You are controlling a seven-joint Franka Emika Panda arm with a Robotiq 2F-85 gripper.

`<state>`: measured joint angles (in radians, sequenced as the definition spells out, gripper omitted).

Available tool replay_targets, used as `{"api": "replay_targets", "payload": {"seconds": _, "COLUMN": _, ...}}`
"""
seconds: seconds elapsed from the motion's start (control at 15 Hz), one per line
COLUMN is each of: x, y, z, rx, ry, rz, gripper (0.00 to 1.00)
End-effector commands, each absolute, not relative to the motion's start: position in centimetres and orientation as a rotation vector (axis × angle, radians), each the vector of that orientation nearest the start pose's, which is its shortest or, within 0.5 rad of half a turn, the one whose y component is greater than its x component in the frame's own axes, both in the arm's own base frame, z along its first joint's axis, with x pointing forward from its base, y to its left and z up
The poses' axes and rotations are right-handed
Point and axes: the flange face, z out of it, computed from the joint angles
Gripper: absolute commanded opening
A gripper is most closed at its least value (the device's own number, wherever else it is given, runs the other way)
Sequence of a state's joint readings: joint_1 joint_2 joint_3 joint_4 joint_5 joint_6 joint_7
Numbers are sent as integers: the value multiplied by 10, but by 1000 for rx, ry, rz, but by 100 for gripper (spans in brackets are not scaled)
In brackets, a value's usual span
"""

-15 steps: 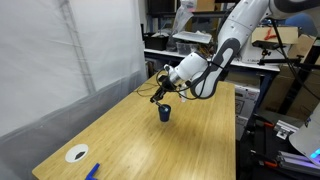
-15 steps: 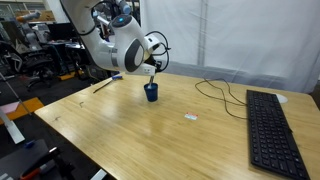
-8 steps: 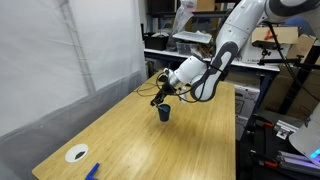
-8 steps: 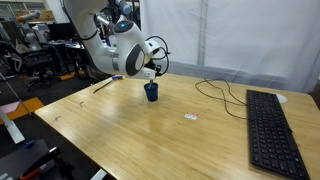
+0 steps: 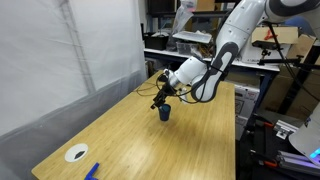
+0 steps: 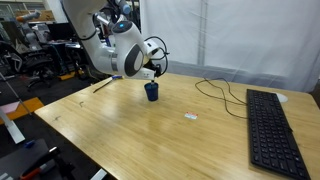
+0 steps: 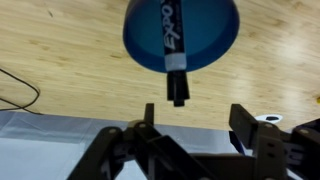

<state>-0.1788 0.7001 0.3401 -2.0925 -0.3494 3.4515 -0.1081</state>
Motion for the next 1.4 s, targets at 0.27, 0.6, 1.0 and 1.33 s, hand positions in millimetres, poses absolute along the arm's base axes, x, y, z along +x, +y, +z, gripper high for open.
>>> {"api": "replay_targets", "payload": {"seconds": 0.27, "x": 574, "y": 133, "z": 184, "rx": -2843, "ry": -625, "rz": -722, "gripper": 100}}
{"api": "replay_targets", "payload": {"seconds": 0.6, "x": 580, "y": 140, "z": 214, "rx": -2931, "ry": -622, "rz": -637, "gripper": 100}}
{"api": "replay_targets", "payload": {"seconds": 1.0, "x": 576, "y": 151, "z": 216, "rx": -3007, "ry": -606, "rz": -254, "gripper": 100}}
{"api": "replay_targets", "payload": {"seconds": 1.33, "x": 579, "y": 147, "z": 239, "rx": -3039, "ry": -549, "rz": -45, "gripper": 100}}
